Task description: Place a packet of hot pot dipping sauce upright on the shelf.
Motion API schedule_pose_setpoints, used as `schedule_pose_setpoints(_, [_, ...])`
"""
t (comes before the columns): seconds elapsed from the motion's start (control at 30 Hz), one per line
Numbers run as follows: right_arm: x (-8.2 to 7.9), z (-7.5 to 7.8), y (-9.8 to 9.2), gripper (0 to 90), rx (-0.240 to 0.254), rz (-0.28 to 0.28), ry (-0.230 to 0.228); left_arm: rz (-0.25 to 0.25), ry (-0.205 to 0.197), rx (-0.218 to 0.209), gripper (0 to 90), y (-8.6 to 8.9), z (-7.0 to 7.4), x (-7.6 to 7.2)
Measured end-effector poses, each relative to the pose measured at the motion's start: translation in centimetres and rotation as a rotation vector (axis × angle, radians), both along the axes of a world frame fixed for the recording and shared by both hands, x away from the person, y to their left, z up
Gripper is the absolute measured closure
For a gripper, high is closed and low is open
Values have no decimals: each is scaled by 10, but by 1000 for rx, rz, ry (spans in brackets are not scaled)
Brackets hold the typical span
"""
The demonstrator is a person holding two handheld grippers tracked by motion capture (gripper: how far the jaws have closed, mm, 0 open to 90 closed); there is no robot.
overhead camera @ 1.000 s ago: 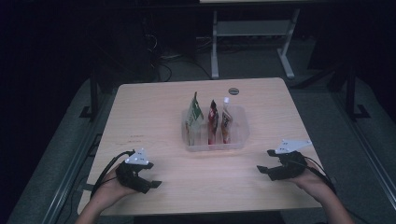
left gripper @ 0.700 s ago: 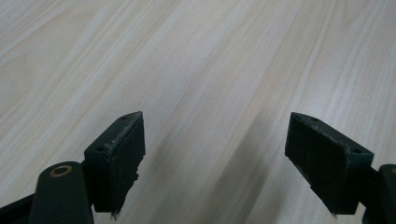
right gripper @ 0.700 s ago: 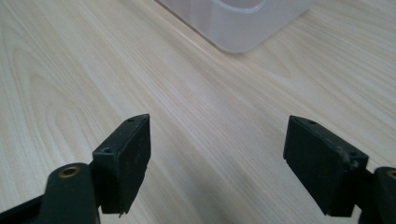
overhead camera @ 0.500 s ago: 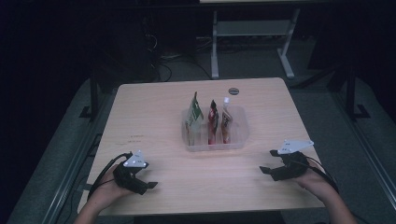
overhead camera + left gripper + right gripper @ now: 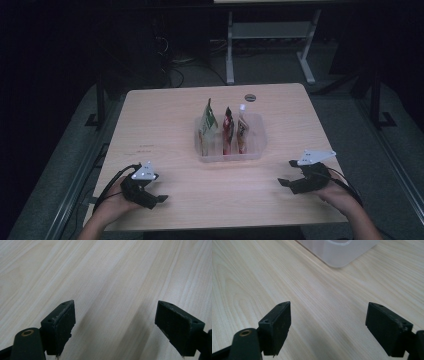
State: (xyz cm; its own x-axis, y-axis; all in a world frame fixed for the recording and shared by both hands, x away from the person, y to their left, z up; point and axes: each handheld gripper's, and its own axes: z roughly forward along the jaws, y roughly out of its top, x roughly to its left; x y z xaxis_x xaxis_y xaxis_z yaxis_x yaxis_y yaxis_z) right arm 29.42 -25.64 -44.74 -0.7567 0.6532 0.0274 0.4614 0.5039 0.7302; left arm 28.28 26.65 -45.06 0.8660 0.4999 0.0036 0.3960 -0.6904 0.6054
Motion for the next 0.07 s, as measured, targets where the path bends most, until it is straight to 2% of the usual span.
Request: schedule_pose_setpoints(0.07, [0, 0, 0, 196, 3, 0, 0, 1, -1, -1, 163, 0, 0, 0])
